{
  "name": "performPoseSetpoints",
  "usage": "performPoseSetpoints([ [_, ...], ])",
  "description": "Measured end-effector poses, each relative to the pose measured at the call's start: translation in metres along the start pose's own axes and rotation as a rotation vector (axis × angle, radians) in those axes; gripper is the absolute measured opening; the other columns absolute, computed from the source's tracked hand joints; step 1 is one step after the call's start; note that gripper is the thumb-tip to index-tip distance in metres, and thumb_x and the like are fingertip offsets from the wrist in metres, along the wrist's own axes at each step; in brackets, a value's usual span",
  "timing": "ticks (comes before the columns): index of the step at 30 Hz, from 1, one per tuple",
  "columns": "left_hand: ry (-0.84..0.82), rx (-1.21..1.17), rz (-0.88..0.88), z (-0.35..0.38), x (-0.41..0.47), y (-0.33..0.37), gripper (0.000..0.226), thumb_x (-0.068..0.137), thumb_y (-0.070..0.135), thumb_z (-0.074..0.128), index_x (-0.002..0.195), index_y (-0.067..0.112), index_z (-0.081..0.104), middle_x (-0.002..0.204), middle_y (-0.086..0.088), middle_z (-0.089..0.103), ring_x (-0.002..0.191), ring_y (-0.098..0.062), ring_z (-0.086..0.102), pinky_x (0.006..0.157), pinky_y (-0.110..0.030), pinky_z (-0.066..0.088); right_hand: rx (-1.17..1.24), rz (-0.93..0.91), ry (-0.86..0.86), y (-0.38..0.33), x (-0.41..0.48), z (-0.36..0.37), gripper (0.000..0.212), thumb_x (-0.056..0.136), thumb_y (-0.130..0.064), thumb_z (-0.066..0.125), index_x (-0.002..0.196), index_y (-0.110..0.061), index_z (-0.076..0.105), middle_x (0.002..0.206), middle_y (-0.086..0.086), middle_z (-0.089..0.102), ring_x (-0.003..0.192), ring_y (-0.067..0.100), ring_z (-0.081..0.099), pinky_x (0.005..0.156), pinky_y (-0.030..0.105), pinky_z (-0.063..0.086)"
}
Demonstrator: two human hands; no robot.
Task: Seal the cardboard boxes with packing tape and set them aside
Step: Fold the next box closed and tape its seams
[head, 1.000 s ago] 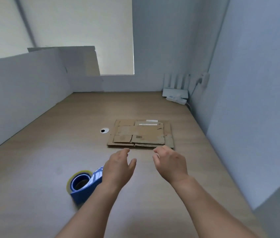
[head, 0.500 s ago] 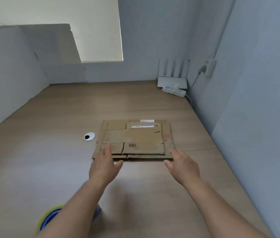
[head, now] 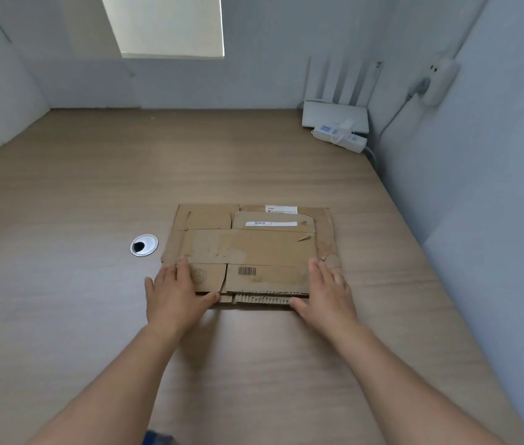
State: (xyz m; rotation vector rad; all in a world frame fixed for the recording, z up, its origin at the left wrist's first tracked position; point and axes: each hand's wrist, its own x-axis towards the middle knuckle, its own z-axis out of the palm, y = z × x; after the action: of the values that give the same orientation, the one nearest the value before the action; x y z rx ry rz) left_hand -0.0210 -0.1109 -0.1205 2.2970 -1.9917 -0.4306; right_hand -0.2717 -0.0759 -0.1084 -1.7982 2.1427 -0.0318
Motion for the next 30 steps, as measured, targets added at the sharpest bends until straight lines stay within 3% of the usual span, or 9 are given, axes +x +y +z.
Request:
performPoseSetpoints([
  [7,-0.034,-0.411,-0.004,-0.027,-0.04,0.015,0.091,0.076,0.062,0.062,0.149,0.032,0.017,0.139,-0.001,0.028,0.131,-0.023,0.037,0.107,-0.041,0.035,0.429,0.019,0.11,0.003,-0.035,-0.017,0.085,0.086,-0.038,0.065,0.152,-0.022,0.013,0.154,0.005,0.016,0.141,0.021,0.025,0.111,0.029,0.025],
  [9,0.003,-0.431,0.03,-0.04,-0.059,0.026,0.065,0.084,0.057,0.055,0.141,0.036,0.032,0.128,0.003,0.035,0.117,-0.021,0.047,0.093,-0.036,0.041,0.504,-0.068,0.238,0.0,-0.052,-0.025,0.076,0.087,-0.022,0.063,0.15,-0.018,0.022,0.147,0.003,0.026,0.134,0.019,0.034,0.107,0.023,0.027],
  [12,0.169,-0.594,0.085,-0.06,-0.087,0.045,0.013,0.097,0.035,0.045,0.096,0.029,0.057,0.103,-0.002,0.055,0.088,-0.026,0.054,0.069,-0.03,0.042,0.595,-0.095,0.405,-0.005,-0.074,-0.039,0.069,0.087,-0.006,0.057,0.148,-0.014,0.028,0.138,0.006,0.038,0.123,0.021,0.045,0.1,0.022,0.033],
  [16,0.099,-0.674,-0.016,-0.091,-0.125,0.054,0.021,0.096,0.021,0.043,0.092,0.006,0.056,0.069,-0.007,0.061,0.058,-0.025,0.057,0.048,-0.021,0.037,0.434,0.011,0.342,0.008,-0.1,-0.055,0.039,0.092,-0.018,0.053,0.13,-0.015,0.051,0.124,0.006,0.056,0.111,0.024,0.053,0.085,0.031,0.044],
  [20,0.015,-0.711,-0.057,-0.117,-0.161,0.05,0.023,0.089,0.012,0.046,0.075,0.004,0.061,0.057,-0.003,0.066,0.06,-0.031,0.066,0.07,-0.036,0.056,0.319,0.0,0.359,0.022,-0.135,-0.073,0.014,0.096,-0.024,0.046,0.094,-0.013,0.055,0.092,0.007,0.061,0.091,0.03,0.057,0.065,0.03,0.032],
  [22,0.008,-0.655,-0.034,-0.127,-0.176,0.048,0.016,0.087,0.012,0.049,0.073,0.013,0.057,0.06,-0.004,0.067,0.063,-0.033,0.067,0.072,-0.042,0.056,0.366,-0.016,0.466,0.024,-0.15,-0.085,0.014,0.094,-0.026,0.049,0.086,-0.015,0.049,0.08,0.001,0.054,0.079,0.028,0.055,0.062,0.03,0.033],
  [24,-0.028,-0.565,-0.014,-0.132,-0.191,0.047,0.007,0.083,0.011,0.051,0.078,0.015,0.053,0.064,-0.007,0.067,0.058,-0.03,0.068,0.058,-0.034,0.053,0.417,-0.001,0.513,0.021,-0.164,-0.098,0.012,0.092,-0.027,0.053,0.087,-0.018,0.047,0.08,-0.003,0.053,0.074,0.023,0.05,0.063,0.029,0.033],
  [27,-0.115,-0.4,-0.041,-0.125,-0.212,0.048,0.009,0.083,0.012,0.053,0.075,0.013,0.047,0.057,-0.005,0.062,0.042,-0.017,0.059,0.046,-0.022,0.043,0.328,-0.009,0.416,0.014,-0.183,-0.103,0.012,0.091,-0.031,0.054,0.091,-0.02,0.049,0.084,-0.004,0.053,0.077,0.021,0.048,0.065,0.028,0.034],
  [30,-0.098,-0.413,-0.06,-0.106,-0.226,0.043,0.019,0.085,0.026,0.058,0.081,0.009,0.052,0.065,-0.007,0.065,0.055,-0.023,0.063,0.057,-0.03,0.05,0.292,-0.096,0.268,0.011,-0.196,-0.087,0.024,0.092,-0.044,0.052,0.083,-0.022,0.054,0.082,-0.005,0.058,0.077,0.016,0.053,0.063,0.028,0.037],
])
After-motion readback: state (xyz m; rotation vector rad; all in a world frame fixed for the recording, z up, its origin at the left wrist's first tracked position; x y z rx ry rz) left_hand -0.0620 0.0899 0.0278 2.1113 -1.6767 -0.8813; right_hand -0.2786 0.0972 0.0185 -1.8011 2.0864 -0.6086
